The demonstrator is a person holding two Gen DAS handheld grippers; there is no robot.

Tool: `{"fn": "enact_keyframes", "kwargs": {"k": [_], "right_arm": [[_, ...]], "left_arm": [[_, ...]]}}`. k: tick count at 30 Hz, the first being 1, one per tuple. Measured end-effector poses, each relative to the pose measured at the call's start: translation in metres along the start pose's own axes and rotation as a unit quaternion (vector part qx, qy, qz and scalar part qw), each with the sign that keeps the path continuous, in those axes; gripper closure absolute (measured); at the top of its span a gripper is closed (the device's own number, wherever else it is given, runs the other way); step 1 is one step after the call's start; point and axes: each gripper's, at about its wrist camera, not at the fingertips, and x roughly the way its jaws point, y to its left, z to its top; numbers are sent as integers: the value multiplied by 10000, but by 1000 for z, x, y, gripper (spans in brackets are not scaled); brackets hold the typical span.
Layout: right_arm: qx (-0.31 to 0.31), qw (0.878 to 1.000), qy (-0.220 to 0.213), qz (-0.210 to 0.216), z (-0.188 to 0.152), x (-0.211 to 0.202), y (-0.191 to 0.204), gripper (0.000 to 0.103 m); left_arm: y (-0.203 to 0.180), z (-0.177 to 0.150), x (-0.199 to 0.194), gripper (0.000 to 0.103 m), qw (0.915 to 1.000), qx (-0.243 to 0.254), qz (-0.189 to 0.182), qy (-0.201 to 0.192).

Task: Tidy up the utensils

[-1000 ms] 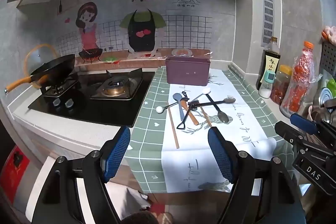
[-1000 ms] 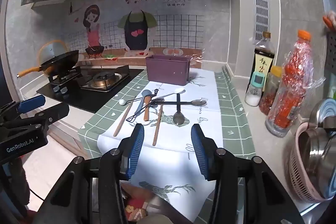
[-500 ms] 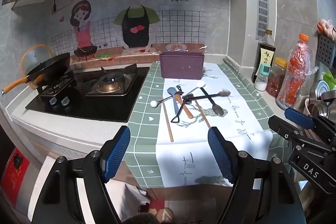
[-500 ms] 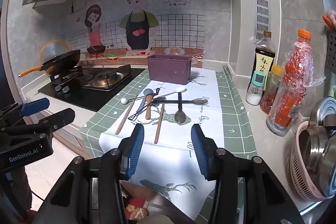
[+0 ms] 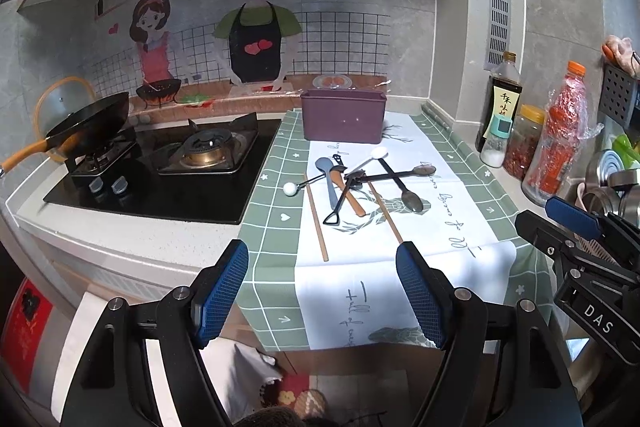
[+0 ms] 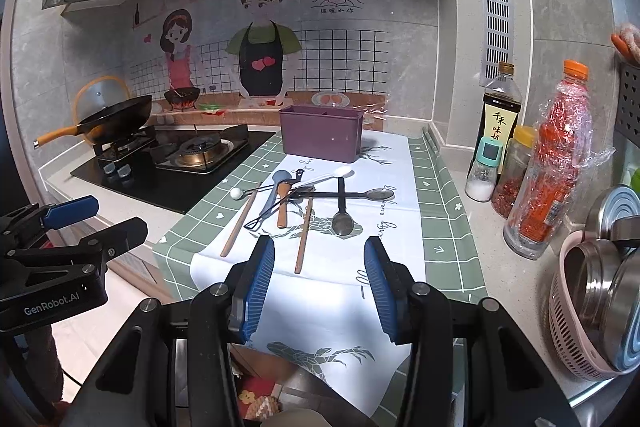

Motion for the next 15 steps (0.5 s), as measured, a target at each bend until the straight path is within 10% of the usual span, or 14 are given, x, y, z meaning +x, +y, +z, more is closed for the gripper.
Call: {"fn": "enact_keyframes", "kwargs": {"k": [15], "right_arm": [[-28,10000,31,21,-2,0,1,59]], "left_arm": [[-2,-7,-2,27,10000,1,1,9]]}}
